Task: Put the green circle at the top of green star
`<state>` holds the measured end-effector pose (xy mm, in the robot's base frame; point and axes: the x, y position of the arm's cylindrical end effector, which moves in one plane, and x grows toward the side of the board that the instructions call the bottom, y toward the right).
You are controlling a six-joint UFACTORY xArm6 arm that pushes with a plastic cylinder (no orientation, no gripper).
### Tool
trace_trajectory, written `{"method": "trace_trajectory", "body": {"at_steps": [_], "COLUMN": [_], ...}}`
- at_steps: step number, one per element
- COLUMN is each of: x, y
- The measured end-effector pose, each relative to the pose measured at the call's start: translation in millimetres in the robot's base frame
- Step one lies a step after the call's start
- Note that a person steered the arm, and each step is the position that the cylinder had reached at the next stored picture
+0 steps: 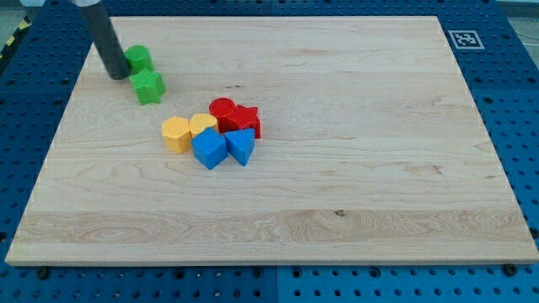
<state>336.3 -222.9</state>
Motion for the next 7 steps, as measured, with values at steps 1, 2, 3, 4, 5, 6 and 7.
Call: {"method": "trace_trajectory", "body": {"at_steps": [1,2,3,4,5,6,7], "x": [5,5,-3,-9,-8,3,23], "y": [28,31,31,23,10,5,5]}}
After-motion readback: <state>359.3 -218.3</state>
